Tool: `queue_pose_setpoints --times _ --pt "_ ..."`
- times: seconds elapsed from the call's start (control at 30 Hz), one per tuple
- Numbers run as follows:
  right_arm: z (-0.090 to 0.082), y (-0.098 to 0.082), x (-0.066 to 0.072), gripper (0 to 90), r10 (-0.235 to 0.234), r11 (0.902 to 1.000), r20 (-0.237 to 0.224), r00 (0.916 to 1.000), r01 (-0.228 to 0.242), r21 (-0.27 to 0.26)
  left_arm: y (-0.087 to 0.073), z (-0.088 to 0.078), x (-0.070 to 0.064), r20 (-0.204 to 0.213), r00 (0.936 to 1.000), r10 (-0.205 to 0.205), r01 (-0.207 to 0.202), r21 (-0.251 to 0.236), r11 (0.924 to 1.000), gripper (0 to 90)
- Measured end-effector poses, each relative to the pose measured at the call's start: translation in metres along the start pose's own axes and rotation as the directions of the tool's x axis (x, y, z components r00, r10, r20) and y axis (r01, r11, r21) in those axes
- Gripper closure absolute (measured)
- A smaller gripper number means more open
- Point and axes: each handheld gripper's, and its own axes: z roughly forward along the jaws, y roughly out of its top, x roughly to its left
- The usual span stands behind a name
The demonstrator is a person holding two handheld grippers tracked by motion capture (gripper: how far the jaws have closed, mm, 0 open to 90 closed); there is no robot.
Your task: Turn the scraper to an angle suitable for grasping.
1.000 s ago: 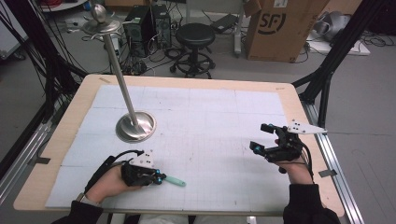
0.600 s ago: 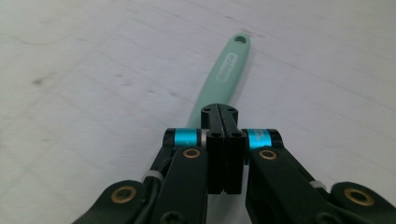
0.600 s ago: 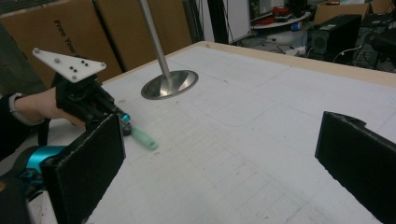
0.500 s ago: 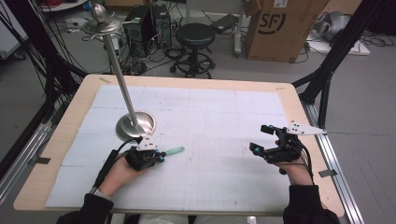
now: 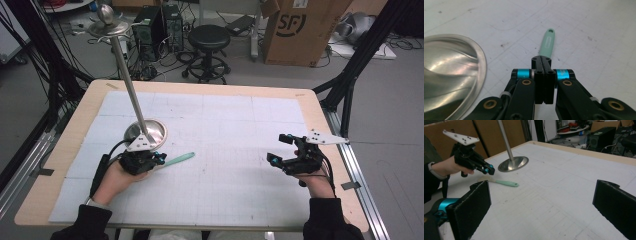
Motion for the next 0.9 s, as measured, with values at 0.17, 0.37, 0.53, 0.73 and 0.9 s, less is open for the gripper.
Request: queue_pose_setpoints --times 0.17,0.37,0.53,0.73,0.9 --pt "0.001 0.000 -0.001 0.8 0.005 1.0000 0.001 1.0000 -0.005 -0.004 0.006 -0.015 0.003 0.036 0.9992 0.018 -0.016 -0.050 0.9986 72.1" --pt "0.003 0.000 -0.006 4.2 0.012 0.9999 -0.004 0.9999 -0.012 -0.010 0.009 -0.025 0.002 0.048 0.9971 0.059 -0.051 -0.157 0.9863 39.5" --pt "0.002 0.001 -0.007 4.1 0.016 0.9995 -0.012 0.9998 -0.016 -0.027 0.013 -0.034 0.002 0.009 0.9927 0.120 -0.117 -0.171 0.9783 23.5" --pt "0.000 0.005 -0.005 4.1 -0.006 0.9997 -0.004 1.0000 0.006 -0.024 0.014 -0.037 -0.002 0.069 0.9902 0.121 -0.108 -0.176 0.9784 18.9" --pt "-0.005 0.019 0.007 4.1 -0.097 0.9952 0.031 0.9947 0.097 0.003 0.011 -0.030 0.003 0.088 0.9901 0.110 -0.098 -0.124 0.9874 20.1"
